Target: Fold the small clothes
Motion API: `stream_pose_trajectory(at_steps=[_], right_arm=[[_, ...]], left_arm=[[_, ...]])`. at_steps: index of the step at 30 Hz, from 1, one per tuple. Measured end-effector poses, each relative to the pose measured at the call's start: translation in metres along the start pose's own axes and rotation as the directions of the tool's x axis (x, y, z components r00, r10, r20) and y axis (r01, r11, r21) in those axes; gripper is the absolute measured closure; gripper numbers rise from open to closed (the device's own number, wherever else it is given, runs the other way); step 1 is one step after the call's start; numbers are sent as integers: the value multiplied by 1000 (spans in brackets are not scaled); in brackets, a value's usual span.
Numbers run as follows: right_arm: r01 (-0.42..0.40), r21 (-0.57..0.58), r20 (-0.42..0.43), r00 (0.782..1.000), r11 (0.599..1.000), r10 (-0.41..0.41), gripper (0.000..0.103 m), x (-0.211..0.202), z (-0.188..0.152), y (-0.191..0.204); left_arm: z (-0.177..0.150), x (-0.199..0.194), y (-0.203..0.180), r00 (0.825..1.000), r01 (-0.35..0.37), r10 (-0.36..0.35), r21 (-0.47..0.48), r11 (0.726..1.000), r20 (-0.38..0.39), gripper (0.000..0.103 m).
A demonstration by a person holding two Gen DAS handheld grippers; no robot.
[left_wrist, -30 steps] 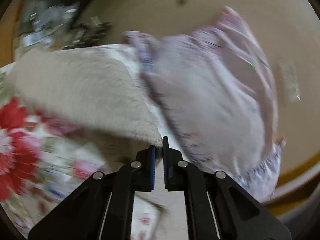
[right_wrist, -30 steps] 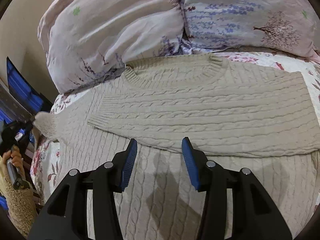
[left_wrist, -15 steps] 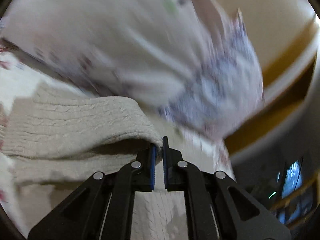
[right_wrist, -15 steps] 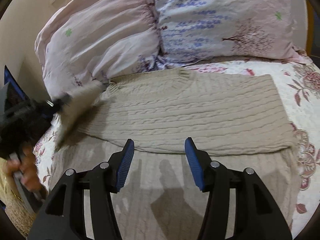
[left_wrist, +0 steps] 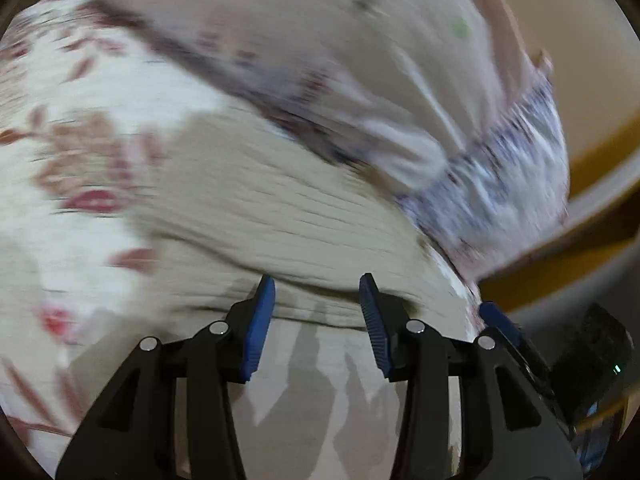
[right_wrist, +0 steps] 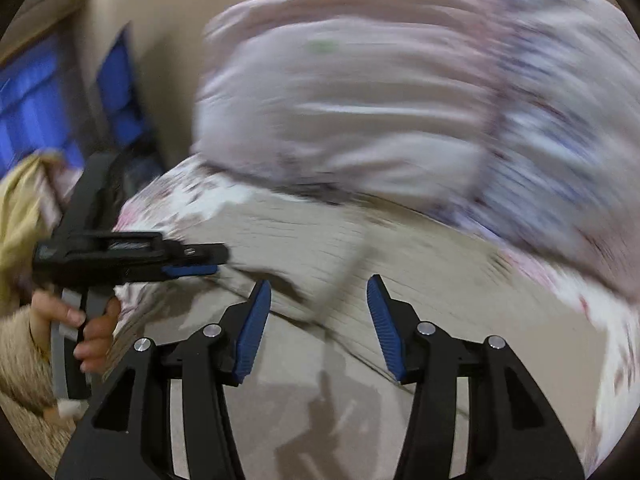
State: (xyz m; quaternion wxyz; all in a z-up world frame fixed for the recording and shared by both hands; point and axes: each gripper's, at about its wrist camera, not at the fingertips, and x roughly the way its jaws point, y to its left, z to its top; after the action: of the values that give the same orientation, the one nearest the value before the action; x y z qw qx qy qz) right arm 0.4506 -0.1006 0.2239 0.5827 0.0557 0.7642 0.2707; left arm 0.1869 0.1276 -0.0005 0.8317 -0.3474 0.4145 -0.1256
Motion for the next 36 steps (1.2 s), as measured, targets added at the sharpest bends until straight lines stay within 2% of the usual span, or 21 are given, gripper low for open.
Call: stream_pose_trajectory(at_steps=[1,3,5,7,11,13,15,17,20,22,24,25,26,27,28,30,32,33,34,36], right_arm=[[-19,-42,-15,1000,999,18,55,10,5,10],[-39,-140,-55,998,989,31,56,36,10,33],[-49,-202,-92,995,978,30,56,58,13,49],[-52,-251,-142,990,966,17,56,83,14,62],[6,-308,-194,979,951,-69,59,117,11,75],[38,-274,-184,979,961,-91,83,119,9,70],[29,-186,-172,983,982,-62,94,114,13,57],[35,-70,-128,991,997,-43,94,97,16,37],[69,94,-24,997,993,-67,94,62,17,4],[104,281,69,989,954,-128,94,18,5,-34],[126,407,95,979,905,-179,94,-11,-16,-61],[143,454,79,977,879,-199,94,-21,-29,-74],[153,483,49,978,862,-202,94,-26,-42,-82],[153,506,1,984,849,-178,94,-28,-58,-92],[153,531,-49,987,834,-150,94,-29,-73,-100],[144,583,-81,990,799,-119,93,-36,-94,-110],[112,657,-50,993,746,-105,84,-54,-105,-126],[102,686,-26,993,721,-115,69,-62,-107,-132],[101,708,-9,991,699,-134,60,-68,-109,-138],[142,743,-14,980,654,-197,60,-79,-110,-153]], left_arm=[[1,-5,12,1000,-26,26,-25,999,11,61],[2,-9,25,1000,-27,28,-58,998,14,78],[3,-12,34,999,-31,32,-75,997,13,84],[3,-13,40,999,-28,29,-77,997,18,88],[3,-13,41,999,-29,31,-70,997,21,89],[2,-13,40,999,-32,34,-63,997,21,89],[2,-12,40,999,-35,36,-54,998,21,89],[2,-11,37,999,-43,44,-42,998,21,89],[2,-10,33,998,-55,55,-23,998,21,88],[3,-9,30,999,-50,50,-10,999,20,84],[3,-9,28,999,-33,33,-2,999,17,70],[3,-9,26,1000,-24,24,6,1000,15,66],[3,-9,22,1000,-16,16,22,1000,12,58],[3,-8,18,1000,-13,13,39,999,9,50],[3,-7,15,1000,-12,12,52,999,7,46],[1,-6,8,1000,-14,14,83,996,1,33],[0,-5,4,1000,-5,6,100,995,-8,25],[0,-5,2,1000,-2,4,103,995,-14,23],[-1,-5,2,1000,1,1,104,995,-20,22],[-2,-9,2,999,16,-13,99,995,-31,22]])
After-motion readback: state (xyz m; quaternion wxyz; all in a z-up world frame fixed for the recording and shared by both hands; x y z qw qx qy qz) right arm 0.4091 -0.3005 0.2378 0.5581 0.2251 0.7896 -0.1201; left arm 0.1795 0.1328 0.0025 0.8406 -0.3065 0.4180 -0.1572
